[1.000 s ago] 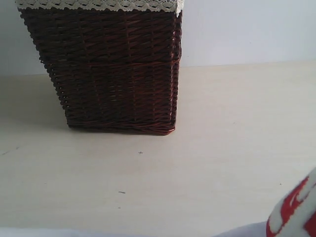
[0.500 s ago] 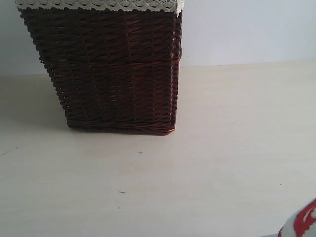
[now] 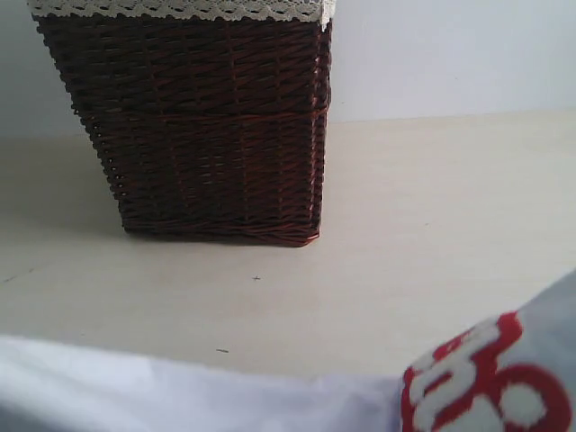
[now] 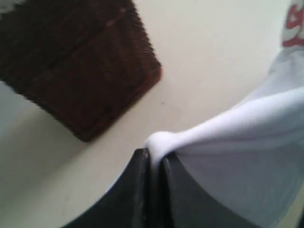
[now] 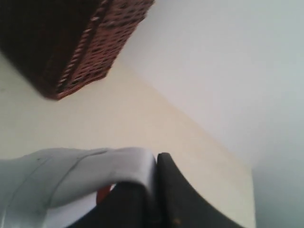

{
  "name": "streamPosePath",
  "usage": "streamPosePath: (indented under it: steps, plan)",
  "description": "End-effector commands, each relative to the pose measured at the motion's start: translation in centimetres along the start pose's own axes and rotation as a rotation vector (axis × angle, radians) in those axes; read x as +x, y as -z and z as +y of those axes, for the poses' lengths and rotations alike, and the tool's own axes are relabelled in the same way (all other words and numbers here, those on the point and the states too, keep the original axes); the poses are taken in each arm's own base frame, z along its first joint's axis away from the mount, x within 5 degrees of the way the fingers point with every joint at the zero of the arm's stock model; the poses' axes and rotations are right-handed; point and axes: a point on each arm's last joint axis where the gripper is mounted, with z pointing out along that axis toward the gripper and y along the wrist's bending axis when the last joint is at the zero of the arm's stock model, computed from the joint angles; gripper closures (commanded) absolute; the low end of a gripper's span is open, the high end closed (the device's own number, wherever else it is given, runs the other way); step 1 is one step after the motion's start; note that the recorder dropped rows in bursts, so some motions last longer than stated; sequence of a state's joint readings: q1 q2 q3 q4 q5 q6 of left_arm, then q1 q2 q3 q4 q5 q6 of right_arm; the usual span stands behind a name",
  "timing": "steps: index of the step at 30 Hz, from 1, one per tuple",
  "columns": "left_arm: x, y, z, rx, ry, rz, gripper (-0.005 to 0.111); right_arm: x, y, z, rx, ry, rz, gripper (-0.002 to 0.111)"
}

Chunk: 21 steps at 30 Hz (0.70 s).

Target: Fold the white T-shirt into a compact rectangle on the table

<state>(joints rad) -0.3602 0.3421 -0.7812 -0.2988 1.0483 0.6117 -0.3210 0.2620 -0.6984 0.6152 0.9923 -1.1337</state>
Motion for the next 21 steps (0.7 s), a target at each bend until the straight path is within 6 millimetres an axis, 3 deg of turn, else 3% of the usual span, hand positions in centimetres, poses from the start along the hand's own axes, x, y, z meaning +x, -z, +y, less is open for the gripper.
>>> streamPosePath:
  steps: [1, 5, 9, 14, 17, 20, 21]
  plan:
    - [-0.6, 0.1, 0.6, -0.071, -0.005, -0.075, 0.107, -1.2, -0.1, -1.9, 0.179, -0.046, -0.128, 0.108]
    - [-0.6, 0.2, -0.8, 0.083, -0.016, -0.08, 0.107, -1.4, 0.3, -1.2, 0.13, -0.053, -0.144, 0.108]
    - [-0.9, 1.1, -1.7, 0.167, -0.094, -0.081, 0.107, -2.4, 2.3, 0.1, 0.067, 0.012, -0.151, 0.108]
    - [-2.0, 4.3, -2.9, 0.212, -0.123, -0.167, 0.107, -3.2, 6.2, 3.0, -0.027, 0.102, -0.115, 0.108]
    - [-1.9, 6.3, -3.7, 0.13, -0.066, -0.227, 0.107, -3.4, 9.5, 4.6, 0.1, 0.099, -0.167, 0.108]
    - [-0.7, 4.4, -3.3, 0.095, 0.073, -0.125, 0.107, -2.8, 9.5, 5.2, 0.106, 0.096, -0.171, 0.108]
    - [0.5, 2.2, -2.8, 0.105, 0.104, -0.028, 0.107, -2.0, 8.4, 5.0, 0.083, 0.077, -0.134, 0.108]
